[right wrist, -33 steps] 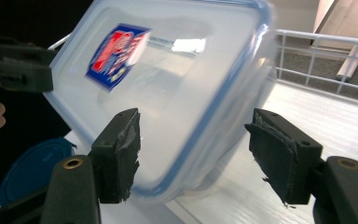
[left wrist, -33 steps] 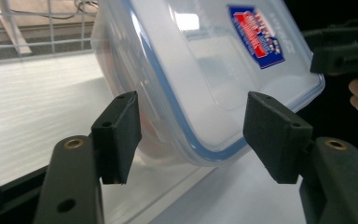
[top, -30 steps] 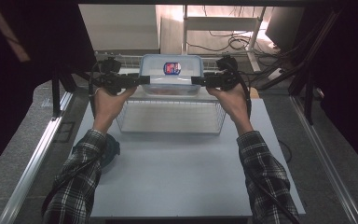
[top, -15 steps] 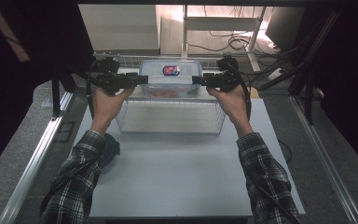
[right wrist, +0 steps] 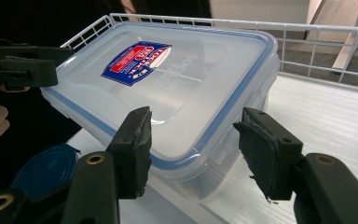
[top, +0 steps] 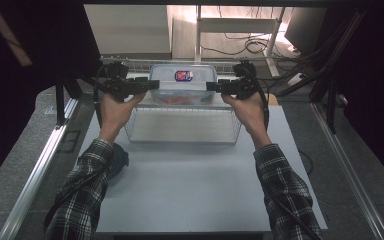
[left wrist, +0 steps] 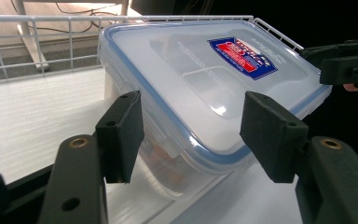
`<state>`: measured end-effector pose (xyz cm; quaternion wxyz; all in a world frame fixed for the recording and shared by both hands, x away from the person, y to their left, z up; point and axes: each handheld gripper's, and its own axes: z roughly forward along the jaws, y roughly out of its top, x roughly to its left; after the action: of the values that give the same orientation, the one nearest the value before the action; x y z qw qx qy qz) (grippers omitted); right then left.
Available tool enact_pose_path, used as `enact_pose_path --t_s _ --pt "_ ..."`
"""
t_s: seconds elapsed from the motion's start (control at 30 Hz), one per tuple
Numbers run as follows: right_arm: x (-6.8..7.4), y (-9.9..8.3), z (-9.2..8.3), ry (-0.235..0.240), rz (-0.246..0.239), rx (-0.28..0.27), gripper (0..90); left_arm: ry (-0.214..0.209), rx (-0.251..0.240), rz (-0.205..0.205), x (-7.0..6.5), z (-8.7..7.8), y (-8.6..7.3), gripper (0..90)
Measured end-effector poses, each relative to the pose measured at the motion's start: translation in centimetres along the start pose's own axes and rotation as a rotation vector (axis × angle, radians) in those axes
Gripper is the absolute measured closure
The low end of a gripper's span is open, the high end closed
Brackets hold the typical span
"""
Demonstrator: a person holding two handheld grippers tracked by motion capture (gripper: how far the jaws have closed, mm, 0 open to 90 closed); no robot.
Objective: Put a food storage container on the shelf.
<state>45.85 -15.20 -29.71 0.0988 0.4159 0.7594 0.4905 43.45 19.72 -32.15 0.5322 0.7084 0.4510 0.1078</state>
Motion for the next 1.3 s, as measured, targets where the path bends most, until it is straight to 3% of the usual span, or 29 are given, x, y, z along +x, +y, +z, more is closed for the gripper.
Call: enact_pose_path --t_s 0.07,0.13,0.27,0.43,0.57,0.83,1.3 --pt "0.0 0.0 0.0 -0.002 0.000 -0.002 44.0 0.013 0.000 0.018 -0.2 0.0 0.1 39.2" --pt "0.1 0.0 0.0 -0.008 -0.002 -0.004 42.8 0.051 0.002 0.068 -0.7 -0.2 0.2 39.7" --pt "0.5 -0.1 -0.2 0.003 -0.031 -0.007 35.0 0.013 -0.015 0.082 -1.4 -0.6 0.2 32.8" --pt "1.2 -0.4 -0.7 0.016 -0.072 -0.022 25.6 -0.030 0.006 0.091 -2.0 -1.0 -0.4 21.9" --pt "2.0 -1.0 -1.2 0.027 -0.113 -0.026 17.7 -0.048 0.016 0.102 -2.5 -1.5 -1.6 13.6" --pt "3.3 -3.3 -2.1 0.032 -0.198 -0.027 6.4 -0.057 0.049 0.187 -3.9 -2.7 -5.0 7.0" --pt "4.9 -8.9 -3.2 0.056 -0.289 0.005 2.3 -0.079 0.089 0.240 -6.1 -4.5 -11.0 2.8"
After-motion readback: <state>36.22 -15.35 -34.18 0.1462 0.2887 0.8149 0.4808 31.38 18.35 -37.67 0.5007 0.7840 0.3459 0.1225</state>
